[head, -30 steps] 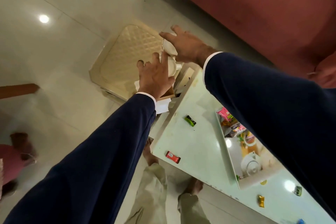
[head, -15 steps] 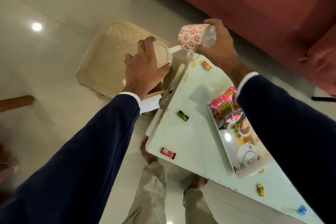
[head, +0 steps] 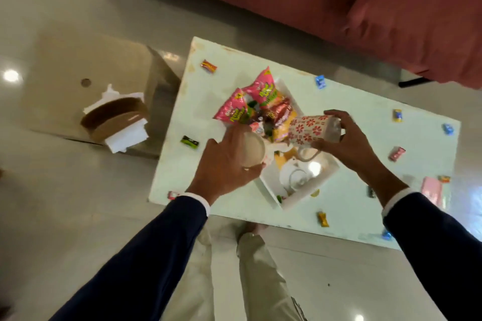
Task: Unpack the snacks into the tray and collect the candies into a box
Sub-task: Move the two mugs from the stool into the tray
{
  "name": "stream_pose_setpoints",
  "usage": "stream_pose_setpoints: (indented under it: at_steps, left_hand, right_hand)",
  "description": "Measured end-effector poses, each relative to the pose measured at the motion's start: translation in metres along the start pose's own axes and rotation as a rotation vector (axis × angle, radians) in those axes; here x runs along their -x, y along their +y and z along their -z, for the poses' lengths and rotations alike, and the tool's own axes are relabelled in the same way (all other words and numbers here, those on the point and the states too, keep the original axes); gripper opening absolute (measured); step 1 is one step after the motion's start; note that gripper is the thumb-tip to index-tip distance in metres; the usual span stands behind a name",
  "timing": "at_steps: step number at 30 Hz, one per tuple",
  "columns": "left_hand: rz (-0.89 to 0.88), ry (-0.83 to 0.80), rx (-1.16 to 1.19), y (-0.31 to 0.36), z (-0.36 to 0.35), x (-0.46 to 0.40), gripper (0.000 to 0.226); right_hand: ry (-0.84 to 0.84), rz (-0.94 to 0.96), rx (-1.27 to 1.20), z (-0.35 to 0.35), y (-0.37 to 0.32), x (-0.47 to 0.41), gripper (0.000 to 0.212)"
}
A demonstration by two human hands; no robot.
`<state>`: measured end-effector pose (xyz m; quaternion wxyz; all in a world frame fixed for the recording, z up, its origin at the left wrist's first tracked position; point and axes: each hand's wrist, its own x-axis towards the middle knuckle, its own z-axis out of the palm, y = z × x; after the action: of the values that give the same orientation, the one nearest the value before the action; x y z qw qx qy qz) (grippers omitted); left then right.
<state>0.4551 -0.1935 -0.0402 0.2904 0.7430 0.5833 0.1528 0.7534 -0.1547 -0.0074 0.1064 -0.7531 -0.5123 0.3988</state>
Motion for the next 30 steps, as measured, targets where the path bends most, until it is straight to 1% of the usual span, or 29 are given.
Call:
stream_pose_setpoints:
  at_steps: [2, 4, 6, 8, 10, 12, 15, 18, 20, 24, 30]
  left_hand:
    - [-0.025, -0.087, -0.049, 0.027, -0.034, 0.001, 0.076]
    - [0.002, -0.180, -0.088, 0.042, -0.065, 0.000, 0.077]
    - [0.039, -0.237, -0.142, 0.045, -0.090, -0.002, 0.078]
    - [0.075, -0.251, -0.179, 0.046, -0.110, -0.005, 0.078]
    - [0.111, -0.235, -0.194, 0.043, -0.122, -0.008, 0.077]
    - [0.143, -0.214, -0.213, 0.040, -0.130, -0.013, 0.078]
    - [0.167, -0.195, -0.249, 0.038, -0.137, -0.023, 0.079]
    - [0.188, -0.190, -0.251, 0.036, -0.142, -0.027, 0.081]
    - [0.167, -0.186, -0.279, 0.037, -0.143, -0.028, 0.081]
    - [0.127, -0.187, -0.370, 0.039, -0.143, -0.030, 0.081]
    - [0.097, -0.198, -0.404, 0.037, -0.142, -0.035, 0.086]
  right_hand:
    - [-0.058, 0.035, 0.114, 0.006, 0.032, -0.004, 0.079]
    - [-0.145, 0.067, 0.229, 0.005, 0.054, -0.012, 0.081]
    - [-0.226, 0.120, 0.368, -0.002, 0.064, -0.022, 0.082]
    - [-0.297, 0.182, 0.532, -0.009, 0.071, -0.032, 0.084]
    - [-0.330, 0.247, 0.660, -0.020, 0.075, -0.039, 0.085]
    - [-0.332, 0.301, 0.728, -0.030, 0.079, -0.044, 0.085]
    - [-0.290, 0.384, 0.814, -0.041, 0.081, -0.053, 0.086]
    - [-0.251, 0.444, 0.865, -0.046, 0.080, -0.063, 0.088]
    - [-0.237, 0.464, 0.881, -0.046, 0.078, -0.067, 0.089]
    - [-0.217, 0.482, 0.882, -0.041, 0.076, -0.072, 0.093]
    - [-0.197, 0.490, 0.821, -0.040, 0.077, -0.075, 0.096]
